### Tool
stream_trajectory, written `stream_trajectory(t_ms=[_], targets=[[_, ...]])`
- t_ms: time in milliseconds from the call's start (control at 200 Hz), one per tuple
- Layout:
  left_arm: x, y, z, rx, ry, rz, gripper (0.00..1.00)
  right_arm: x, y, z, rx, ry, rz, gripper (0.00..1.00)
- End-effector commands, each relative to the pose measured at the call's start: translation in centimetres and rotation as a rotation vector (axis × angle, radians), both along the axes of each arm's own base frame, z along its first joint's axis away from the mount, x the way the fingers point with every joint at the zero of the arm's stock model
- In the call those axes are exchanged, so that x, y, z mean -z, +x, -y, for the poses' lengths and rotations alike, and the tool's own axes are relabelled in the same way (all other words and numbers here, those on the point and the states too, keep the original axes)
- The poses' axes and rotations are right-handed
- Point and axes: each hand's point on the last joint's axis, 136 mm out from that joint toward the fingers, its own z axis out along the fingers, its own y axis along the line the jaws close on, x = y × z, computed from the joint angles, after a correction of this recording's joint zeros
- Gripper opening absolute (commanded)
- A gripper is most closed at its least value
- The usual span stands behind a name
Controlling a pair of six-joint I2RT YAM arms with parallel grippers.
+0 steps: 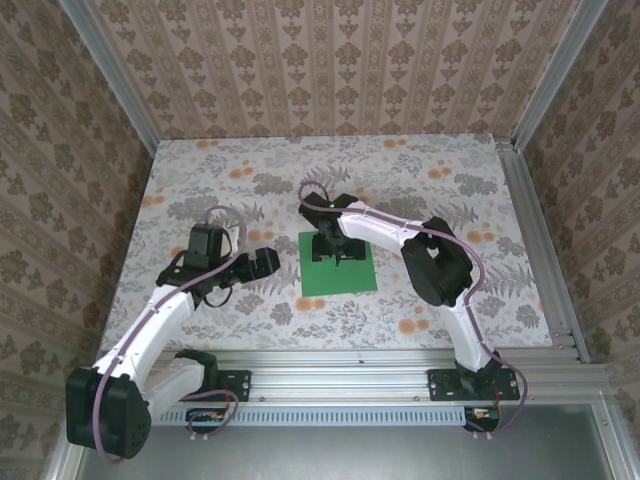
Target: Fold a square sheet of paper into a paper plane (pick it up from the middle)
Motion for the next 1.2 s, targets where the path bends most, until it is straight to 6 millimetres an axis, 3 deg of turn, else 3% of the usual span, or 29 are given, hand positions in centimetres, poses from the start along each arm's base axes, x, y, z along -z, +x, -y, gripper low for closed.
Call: stream_trajectory(t_ms=[0, 410, 575, 800, 1195], targets=[[0.4, 0.0, 0.1, 0.000, -0.018, -0.011, 1.00, 0.7, 0.1, -0.3, -0.004, -0.020, -0.003, 0.86], [0.8, 0.0, 0.2, 0.010, -0.012, -0.018, 1.00, 3.7, -1.0, -0.9, 0.009, -0.017, -0.048, 0.82], [1.1, 0.0, 0.2, 0.010, -0.012, -0.025, 1.00, 4.9, -1.4, -0.8, 0.003, -0.033, -0.071, 0.76], [1.3, -0.2, 0.2, 0.010, -0.011, -0.032, 1.00, 4.9, -1.5, -0.8, -0.017, -0.047, -0.063, 0.63], [2.4, -0.6, 0.1, 0.011, -0.005, -0.052, 1.00, 5.7, -1.8, -0.3, -0.040, -0.071, -0.069, 0.62]])
